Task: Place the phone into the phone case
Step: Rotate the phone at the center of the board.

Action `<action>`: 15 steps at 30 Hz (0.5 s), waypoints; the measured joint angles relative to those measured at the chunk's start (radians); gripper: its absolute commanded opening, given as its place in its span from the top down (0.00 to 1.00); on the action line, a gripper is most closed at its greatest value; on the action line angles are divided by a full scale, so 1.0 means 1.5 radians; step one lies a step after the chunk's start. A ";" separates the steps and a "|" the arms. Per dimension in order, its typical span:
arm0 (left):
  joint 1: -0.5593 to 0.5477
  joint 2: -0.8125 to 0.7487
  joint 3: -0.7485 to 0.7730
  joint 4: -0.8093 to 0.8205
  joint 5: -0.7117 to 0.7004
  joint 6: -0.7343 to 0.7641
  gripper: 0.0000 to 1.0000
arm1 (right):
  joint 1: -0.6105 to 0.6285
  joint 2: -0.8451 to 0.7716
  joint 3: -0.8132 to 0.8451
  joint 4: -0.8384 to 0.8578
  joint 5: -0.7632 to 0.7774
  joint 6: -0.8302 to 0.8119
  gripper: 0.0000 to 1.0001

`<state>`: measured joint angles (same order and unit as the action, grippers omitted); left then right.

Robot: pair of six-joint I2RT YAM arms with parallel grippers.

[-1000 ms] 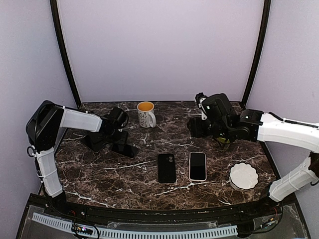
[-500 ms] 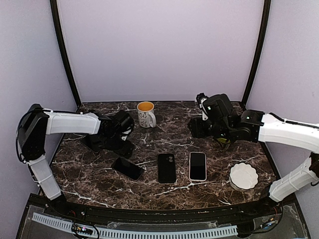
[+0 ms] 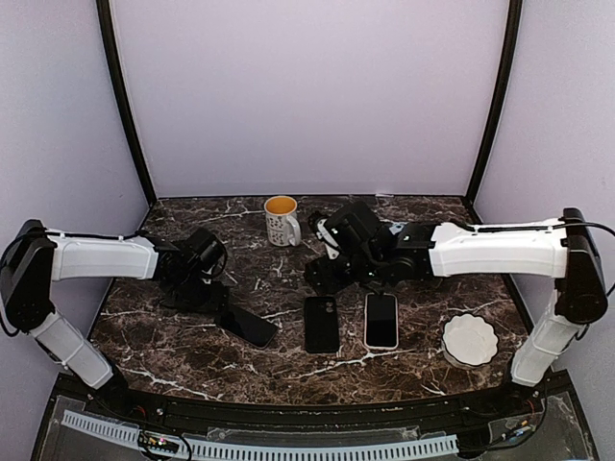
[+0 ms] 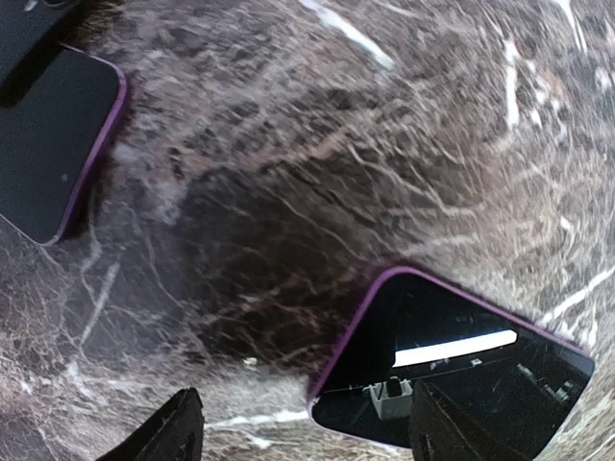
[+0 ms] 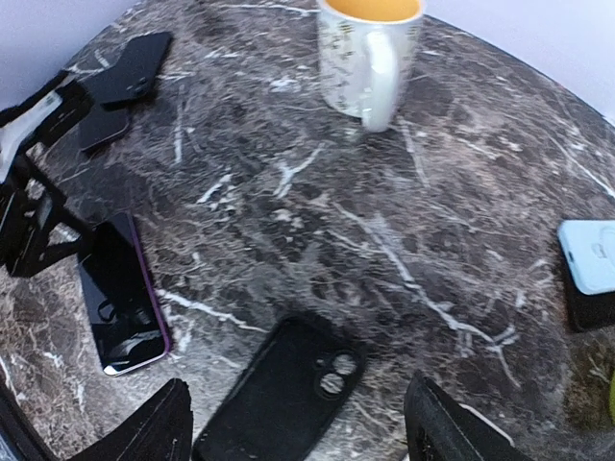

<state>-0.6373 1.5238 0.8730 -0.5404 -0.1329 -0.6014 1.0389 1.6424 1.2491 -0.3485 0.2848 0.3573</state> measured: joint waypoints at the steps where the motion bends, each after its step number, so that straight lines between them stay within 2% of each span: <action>1: 0.011 0.000 -0.001 0.002 0.007 0.000 0.25 | 0.012 0.014 0.006 0.008 -0.011 -0.009 0.35; 4: 0.037 0.000 0.008 0.018 0.015 0.012 0.28 | 0.048 0.060 0.026 0.027 -0.049 -0.034 0.51; 10: 0.062 0.047 0.107 0.041 0.031 0.090 0.46 | 0.126 0.171 0.051 0.104 -0.185 -0.091 0.81; 13: 0.067 0.094 0.149 0.074 0.073 0.127 0.56 | 0.149 0.221 0.056 0.143 -0.256 -0.111 0.92; 15: 0.069 0.123 0.158 0.097 0.113 0.148 0.62 | 0.152 0.254 0.066 0.163 -0.285 -0.120 0.94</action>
<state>-0.5331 1.7088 1.1095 -0.3943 0.0372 -0.3801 1.2675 2.0235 1.3479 -0.1043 -0.1429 0.1780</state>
